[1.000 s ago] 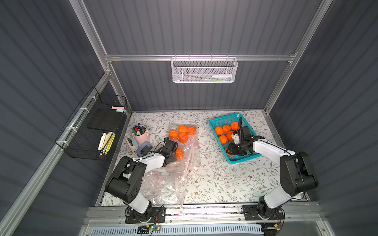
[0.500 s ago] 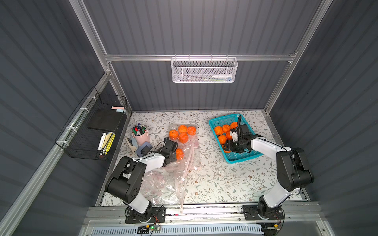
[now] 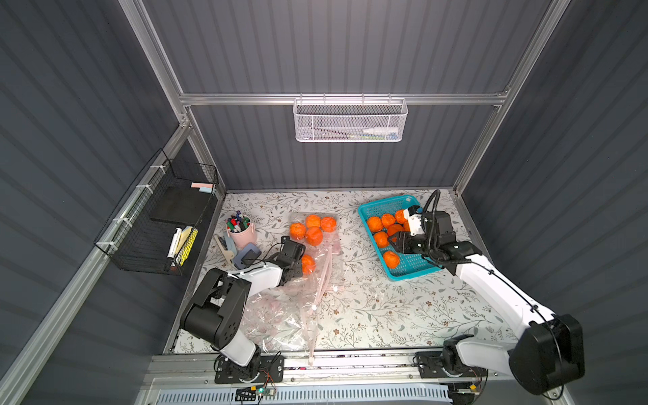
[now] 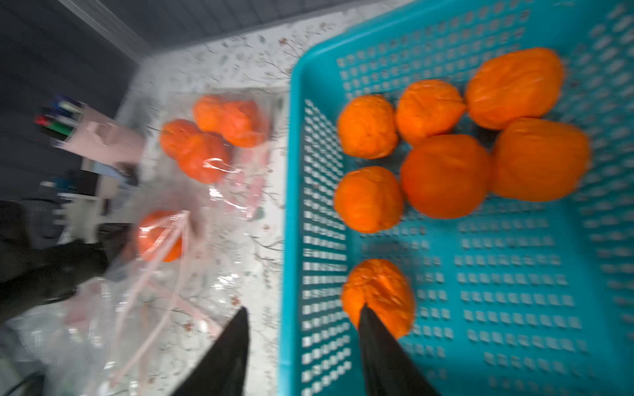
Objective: Open the zip-top bag and take out the orange
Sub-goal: Pick up the orange from the zipper food storage bag.
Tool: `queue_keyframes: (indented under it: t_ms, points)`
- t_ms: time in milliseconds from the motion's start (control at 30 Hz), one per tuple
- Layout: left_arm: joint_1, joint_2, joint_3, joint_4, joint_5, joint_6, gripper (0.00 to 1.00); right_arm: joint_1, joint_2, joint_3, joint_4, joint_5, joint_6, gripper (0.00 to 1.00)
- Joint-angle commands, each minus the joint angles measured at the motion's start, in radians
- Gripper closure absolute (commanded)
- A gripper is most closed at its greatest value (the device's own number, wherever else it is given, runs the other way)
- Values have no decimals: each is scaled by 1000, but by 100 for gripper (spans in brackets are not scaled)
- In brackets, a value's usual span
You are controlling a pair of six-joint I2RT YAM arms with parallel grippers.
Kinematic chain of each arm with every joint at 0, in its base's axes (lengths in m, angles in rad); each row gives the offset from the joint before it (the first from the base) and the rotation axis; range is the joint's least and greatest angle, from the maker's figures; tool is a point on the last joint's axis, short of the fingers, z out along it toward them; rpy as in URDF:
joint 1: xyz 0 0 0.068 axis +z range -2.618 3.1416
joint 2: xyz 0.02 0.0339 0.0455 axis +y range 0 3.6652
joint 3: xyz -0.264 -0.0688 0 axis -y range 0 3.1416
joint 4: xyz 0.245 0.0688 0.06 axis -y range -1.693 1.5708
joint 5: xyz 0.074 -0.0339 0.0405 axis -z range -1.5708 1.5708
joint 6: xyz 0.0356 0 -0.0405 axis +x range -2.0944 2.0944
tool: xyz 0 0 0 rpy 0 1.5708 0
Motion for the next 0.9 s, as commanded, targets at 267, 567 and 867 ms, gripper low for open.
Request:
queue_keyframes:
  t_ms: [267,567,867]
  points:
    - [2,12,-42,-105,33,-10,100,443,280,4,194,-89,-100,82]
    - [2,12,-41,-105,34,-9,100,474,529,140,304,-129,-25,85]
    - [2,15,-39,-105,34,-9,100,476,714,306,261,-102,-39,71]
